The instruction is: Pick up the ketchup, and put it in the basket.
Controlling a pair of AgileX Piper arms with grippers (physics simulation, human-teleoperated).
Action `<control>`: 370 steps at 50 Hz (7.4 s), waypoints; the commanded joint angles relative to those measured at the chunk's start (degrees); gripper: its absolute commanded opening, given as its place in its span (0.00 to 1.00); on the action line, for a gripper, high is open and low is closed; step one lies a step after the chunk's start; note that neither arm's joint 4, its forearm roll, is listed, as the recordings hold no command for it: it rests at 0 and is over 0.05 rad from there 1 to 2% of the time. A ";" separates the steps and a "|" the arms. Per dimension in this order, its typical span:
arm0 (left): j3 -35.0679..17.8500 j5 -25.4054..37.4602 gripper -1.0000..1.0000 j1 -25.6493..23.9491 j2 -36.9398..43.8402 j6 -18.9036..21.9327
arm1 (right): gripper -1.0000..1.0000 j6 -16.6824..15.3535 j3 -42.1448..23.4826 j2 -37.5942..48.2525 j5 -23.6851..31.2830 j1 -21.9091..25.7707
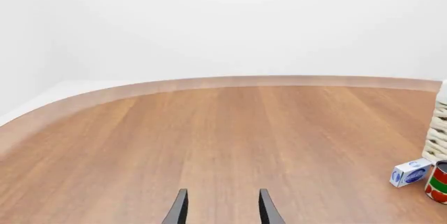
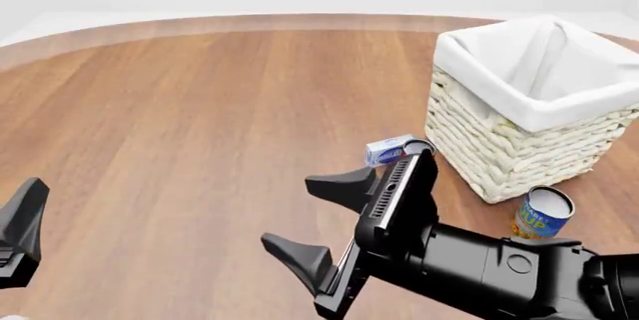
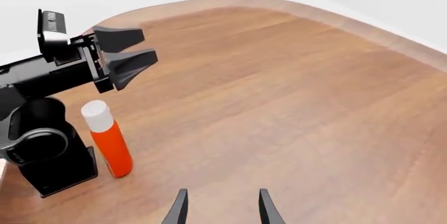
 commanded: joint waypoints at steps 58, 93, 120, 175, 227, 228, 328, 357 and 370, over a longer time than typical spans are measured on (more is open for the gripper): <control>0.00 0.00 1.00 0.00 0.00 0.00 | 1.00 6.23 -18.01 13.99 10.27 13.18; 0.00 0.00 1.00 0.00 0.00 0.00 | 1.00 9.98 -21.94 18.39 13.30 17.95; 0.00 0.00 1.00 0.00 0.00 0.00 | 1.00 14.24 -23.72 21.80 11.70 18.76; 0.00 0.00 1.00 0.00 0.00 0.00 | 1.00 15.57 -31.45 26.13 14.78 21.80; 0.00 0.00 1.00 0.00 0.00 0.00 | 1.00 17.20 -36.55 32.62 14.90 20.93; 0.00 0.00 1.00 0.00 0.00 0.00 | 1.00 17.39 -36.64 32.76 14.84 20.94; 0.00 0.00 1.00 0.00 0.00 0.00 | 1.00 20.09 -48.21 44.34 17.65 20.76; 0.00 0.00 1.00 0.00 0.00 0.00 | 0.00 20.26 -47.62 42.71 16.81 20.84; 0.00 0.00 1.00 0.00 0.00 0.00 | 0.00 19.80 -45.82 39.62 16.41 19.85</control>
